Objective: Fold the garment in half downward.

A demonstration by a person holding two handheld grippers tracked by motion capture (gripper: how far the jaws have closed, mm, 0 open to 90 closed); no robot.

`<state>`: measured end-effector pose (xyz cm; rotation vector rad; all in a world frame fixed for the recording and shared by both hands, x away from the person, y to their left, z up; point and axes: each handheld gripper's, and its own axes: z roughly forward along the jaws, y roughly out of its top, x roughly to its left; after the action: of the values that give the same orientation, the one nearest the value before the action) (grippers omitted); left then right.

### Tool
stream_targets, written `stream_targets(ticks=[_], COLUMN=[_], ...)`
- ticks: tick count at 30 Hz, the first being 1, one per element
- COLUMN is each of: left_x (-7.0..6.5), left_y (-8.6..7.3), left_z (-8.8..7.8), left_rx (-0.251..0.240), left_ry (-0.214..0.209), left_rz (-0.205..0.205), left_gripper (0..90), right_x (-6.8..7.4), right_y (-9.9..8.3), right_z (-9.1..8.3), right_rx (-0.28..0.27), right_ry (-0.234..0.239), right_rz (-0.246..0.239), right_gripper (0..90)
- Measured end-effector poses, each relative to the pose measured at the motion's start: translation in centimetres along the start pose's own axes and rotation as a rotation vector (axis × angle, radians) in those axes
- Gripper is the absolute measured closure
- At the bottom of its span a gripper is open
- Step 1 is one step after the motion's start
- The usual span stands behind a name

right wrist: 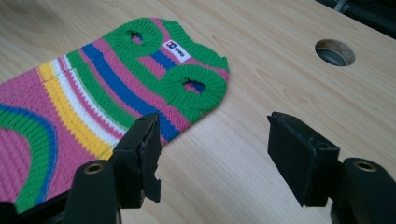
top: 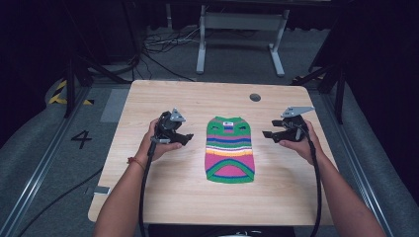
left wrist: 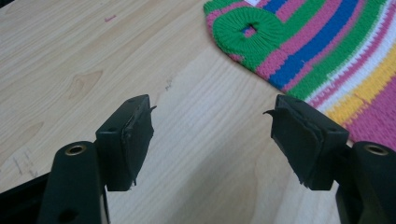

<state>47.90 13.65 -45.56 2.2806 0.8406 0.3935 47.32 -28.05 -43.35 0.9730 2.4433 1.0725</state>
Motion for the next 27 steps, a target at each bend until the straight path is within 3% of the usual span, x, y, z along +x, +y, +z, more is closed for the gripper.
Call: stream_targets(ticks=[5, 7, 10, 11, 17, 19, 22, 27], left_x=[0.4, 0.7, 0.9, 1.0, 1.0, 0.9, 1.0, 1.4], left_y=[1.4, 2.0, 2.6, 3.0, 3.8, 4.0, 4.4, 5.4], left_z=[1.5, 2.0, 2.6, 3.1, 4.8, 5.5, 6.2, 7.1], left_rx=[-0.003, -0.014, -0.021, -0.019, -0.024, -0.018, -0.014, -0.010], left_ry=[-0.010, -0.035, -0.023, -0.047, -0.045, -0.068, -0.064, -0.055], left_rz=[0.004, -0.008, -0.001, -0.010, -0.021, -0.038, -0.048, -0.059], left_gripper=[31.4, 32.8, 32.9, 33.9, 36.3, 36.8, 38.2, 41.7], right_x=[-0.4, -0.7, -0.7, -0.8, -0.7, -0.7, -0.6, -0.9], right_y=[1.1, 1.6, 2.0, 2.1, 2.8, 3.2, 3.6, 4.2], right_z=[2.0, 2.8, 3.4, 3.7, 5.7, 6.4, 7.2, 8.7], right_rx=[0.020, 0.017, 0.022, 0.023, 0.035, 0.039, 0.044, 0.059], right_ry=[0.002, 0.013, 0.009, 0.014, 0.018, 0.020, 0.008, 0.019], right_rz=[-0.004, 0.009, 0.005, 0.011, 0.007, 0.006, -0.021, 0.000], right_gripper=[37.5, 38.3, 38.9, 39.2, 41.3, 42.4, 44.2, 46.9])
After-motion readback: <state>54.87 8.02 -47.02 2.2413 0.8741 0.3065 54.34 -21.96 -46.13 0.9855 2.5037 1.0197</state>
